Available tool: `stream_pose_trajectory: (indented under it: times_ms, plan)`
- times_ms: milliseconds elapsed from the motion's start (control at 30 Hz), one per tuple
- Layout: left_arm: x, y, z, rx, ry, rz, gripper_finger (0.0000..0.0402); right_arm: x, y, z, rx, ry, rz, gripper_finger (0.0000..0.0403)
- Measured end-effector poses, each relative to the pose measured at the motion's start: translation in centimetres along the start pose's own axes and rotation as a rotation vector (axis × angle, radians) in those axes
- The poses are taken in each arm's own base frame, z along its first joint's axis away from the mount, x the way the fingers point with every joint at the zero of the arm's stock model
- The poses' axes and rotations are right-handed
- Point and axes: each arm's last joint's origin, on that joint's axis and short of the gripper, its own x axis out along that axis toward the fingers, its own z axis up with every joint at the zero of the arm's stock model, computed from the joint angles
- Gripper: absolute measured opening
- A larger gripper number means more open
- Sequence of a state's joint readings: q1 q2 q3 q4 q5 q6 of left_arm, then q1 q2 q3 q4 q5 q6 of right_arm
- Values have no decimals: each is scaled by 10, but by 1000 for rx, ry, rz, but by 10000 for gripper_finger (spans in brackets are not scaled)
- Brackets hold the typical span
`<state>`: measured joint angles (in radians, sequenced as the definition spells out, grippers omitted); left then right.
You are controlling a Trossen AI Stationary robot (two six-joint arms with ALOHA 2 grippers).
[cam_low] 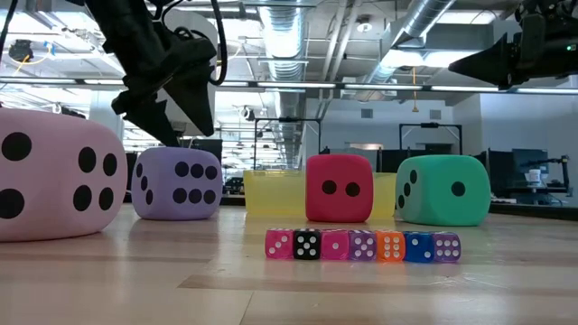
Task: Pick & Place Dice
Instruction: Put the big purple dice into the yellow bin
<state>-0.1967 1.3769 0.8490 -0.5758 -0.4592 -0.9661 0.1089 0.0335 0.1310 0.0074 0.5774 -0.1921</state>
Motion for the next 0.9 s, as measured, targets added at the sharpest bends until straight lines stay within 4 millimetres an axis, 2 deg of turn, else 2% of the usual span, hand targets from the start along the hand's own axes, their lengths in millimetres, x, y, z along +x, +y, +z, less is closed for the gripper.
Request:
stream_pose_trajectory:
  times_ms: [633,900]
  plan:
    - [0,0,0,71,7,-6,398,0,0,0,0,0,0,3]
    - [17,4,-15,36,-36,-85,398,0,0,0,0,0,0,3]
